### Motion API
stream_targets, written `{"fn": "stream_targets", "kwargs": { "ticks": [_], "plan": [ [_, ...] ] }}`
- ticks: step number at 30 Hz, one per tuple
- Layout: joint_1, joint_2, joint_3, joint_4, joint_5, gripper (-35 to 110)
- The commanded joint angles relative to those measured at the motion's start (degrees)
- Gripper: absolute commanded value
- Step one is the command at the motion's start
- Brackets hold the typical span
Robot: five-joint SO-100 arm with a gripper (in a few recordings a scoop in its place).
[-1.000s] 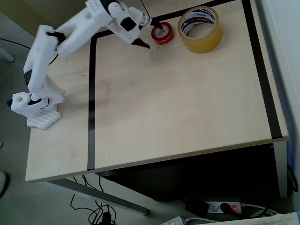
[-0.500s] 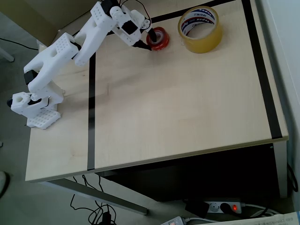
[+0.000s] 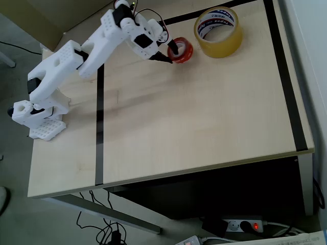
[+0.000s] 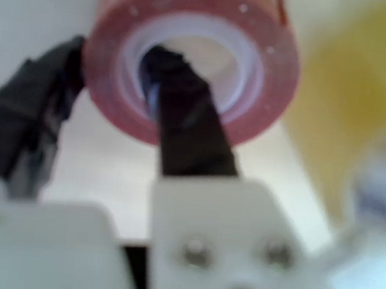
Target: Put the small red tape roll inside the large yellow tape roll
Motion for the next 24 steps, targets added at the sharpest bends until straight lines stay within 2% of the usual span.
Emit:
{"fn": "stream_targets", "kwargs": {
  "ticks": [1,9,24],
  "plan": [
    [1.5,18.7,-0.7,-4.2,-0.2,0],
    [0.3,25.3,3.4,-15.3,-0.2,0],
    [-0.7,14.6,-0.5,-23.8,0.3,0]
  ]
}}
